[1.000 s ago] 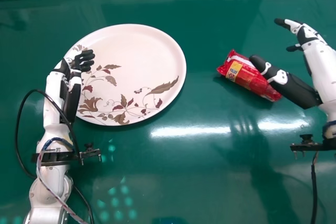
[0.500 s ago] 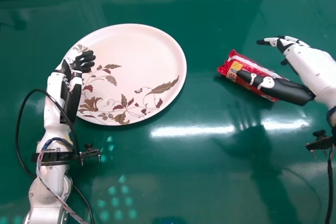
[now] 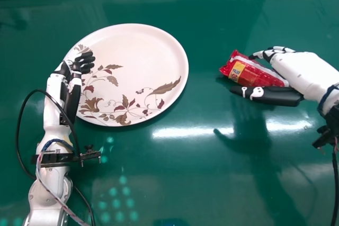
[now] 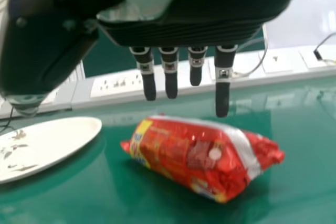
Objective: Pick up biscuit and place it in the plate
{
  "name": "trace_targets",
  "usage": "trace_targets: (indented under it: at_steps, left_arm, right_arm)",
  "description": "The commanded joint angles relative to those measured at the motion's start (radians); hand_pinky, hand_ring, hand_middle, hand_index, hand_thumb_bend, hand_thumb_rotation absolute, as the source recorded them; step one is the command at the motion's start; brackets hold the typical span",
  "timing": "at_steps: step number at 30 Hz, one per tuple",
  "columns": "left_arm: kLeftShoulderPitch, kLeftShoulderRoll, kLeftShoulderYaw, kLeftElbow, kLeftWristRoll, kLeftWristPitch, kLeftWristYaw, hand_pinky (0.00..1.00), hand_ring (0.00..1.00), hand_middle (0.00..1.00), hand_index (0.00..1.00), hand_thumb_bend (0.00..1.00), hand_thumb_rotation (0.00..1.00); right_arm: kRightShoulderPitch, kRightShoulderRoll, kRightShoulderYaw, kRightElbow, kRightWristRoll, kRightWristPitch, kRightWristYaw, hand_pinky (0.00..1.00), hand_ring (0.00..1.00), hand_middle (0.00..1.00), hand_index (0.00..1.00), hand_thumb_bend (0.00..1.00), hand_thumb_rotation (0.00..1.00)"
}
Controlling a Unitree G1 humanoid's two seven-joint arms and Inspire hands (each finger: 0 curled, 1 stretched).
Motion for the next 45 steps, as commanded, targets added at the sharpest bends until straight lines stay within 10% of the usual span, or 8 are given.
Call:
trace_targets:
  at_steps: [1,45]
  left_arm:
    - [0.021,0.000,0.009,0.006,0.007,-0.006,0.004,0.76,0.74,0.74,0.75,0.30,0.10]
    - [0.022,0.017,0.025,0.022,-0.017,-0.035,-0.018,0.76,0.74,0.75,0.76,0.29,0.09]
  right_arm:
    - [-0.018,-0.015,0.021,0.026,-0.004,-0.001,0.013,0.68,0.85,0.96,0.93,1.00,0.63]
    - [-0.135,-0.072,0.087,0.184,-0.054,0.045,0.071,0.74,0.88,0.97,0.94,1.00,0.54]
